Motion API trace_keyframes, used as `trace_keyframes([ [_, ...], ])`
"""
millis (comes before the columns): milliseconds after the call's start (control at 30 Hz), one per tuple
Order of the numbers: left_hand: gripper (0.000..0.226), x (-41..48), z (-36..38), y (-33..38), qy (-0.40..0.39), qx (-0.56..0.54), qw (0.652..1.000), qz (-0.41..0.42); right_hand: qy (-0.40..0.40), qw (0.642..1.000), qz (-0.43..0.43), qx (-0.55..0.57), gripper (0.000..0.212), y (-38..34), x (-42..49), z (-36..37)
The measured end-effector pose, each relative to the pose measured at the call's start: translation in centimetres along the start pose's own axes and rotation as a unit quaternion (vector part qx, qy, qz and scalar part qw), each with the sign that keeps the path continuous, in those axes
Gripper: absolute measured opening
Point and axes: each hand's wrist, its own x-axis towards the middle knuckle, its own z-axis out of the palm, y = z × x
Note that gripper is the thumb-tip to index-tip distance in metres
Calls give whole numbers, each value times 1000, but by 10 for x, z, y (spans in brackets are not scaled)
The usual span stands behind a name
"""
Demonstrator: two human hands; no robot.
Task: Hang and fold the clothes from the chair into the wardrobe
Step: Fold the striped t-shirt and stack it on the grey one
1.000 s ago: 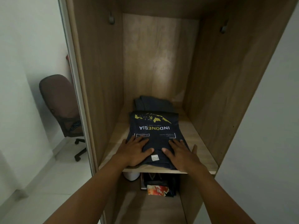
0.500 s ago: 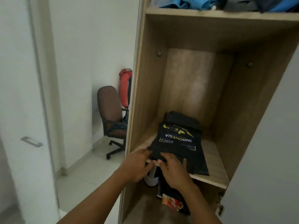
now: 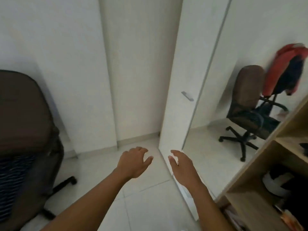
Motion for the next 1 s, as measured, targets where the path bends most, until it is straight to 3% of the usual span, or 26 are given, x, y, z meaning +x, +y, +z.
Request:
trace_keyframes([
  [233,59,-110,-39,-221,16,-25,973,-230,-138,980,-141,-26,42,-163,23,168],
  [400,58,-187,-48,-366,12,-69,942,-329,-237,953,-187,-38,45,-274,17,300],
  [700,63,-270,-71,-569,26,-109,903,-416,-341,922,-173,-57,46,-407,2,489],
  [1000,60,-238,-63,-708,4,-109,895,-432,-403,901,-146,-70,48,-459,66,611],
])
